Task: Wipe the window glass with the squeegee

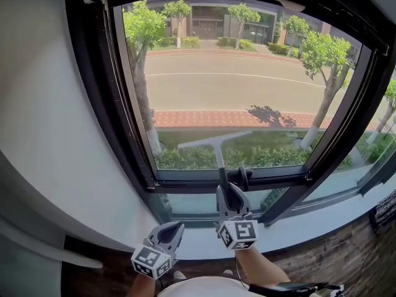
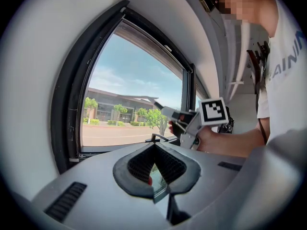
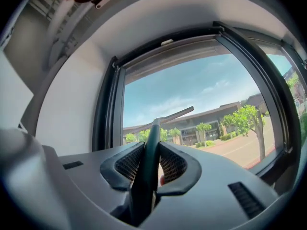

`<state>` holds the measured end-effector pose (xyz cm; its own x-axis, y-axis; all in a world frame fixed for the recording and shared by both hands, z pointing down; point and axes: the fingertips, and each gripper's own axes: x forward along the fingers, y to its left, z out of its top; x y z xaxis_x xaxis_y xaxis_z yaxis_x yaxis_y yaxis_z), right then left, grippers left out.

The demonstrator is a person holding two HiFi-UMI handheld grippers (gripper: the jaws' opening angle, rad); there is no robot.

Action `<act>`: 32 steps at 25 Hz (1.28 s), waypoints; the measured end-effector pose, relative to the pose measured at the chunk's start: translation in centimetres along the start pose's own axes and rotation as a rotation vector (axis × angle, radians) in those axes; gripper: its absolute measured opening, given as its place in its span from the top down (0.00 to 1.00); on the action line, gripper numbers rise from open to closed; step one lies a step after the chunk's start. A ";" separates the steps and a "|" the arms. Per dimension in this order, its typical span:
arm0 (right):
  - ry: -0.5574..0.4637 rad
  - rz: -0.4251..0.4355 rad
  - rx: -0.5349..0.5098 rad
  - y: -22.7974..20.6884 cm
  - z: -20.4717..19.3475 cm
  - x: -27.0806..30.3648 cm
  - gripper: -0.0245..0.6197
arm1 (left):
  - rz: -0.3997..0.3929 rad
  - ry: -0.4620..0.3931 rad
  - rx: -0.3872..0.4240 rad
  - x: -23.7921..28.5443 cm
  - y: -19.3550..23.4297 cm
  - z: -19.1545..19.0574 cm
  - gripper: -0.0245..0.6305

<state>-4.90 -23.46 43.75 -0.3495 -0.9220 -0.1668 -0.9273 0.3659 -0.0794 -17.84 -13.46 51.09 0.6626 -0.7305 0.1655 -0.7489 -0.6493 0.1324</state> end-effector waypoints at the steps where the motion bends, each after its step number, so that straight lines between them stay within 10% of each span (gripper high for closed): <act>1: -0.041 0.018 -0.003 0.5 2.1 0.5 0.81 | 0.001 0.001 0.000 -0.1 0.0 0.0 0.93; 16: -0.459 0.079 0.071 7.2 26.0 10.9 0.81 | 0.067 -0.062 0.034 -2.8 2.9 1.7 0.93; 32: -0.575 -0.033 -0.006 12.1 32.3 17.4 0.81 | 0.038 -0.126 0.099 -5.3 5.5 3.9 0.93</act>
<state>-17.89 -31.01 8.11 -0.1927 -0.7154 -0.6717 -0.9380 0.3353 -0.0881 -25.41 -13.95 47.14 0.6346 -0.7716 0.0439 -0.7728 -0.6339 0.0305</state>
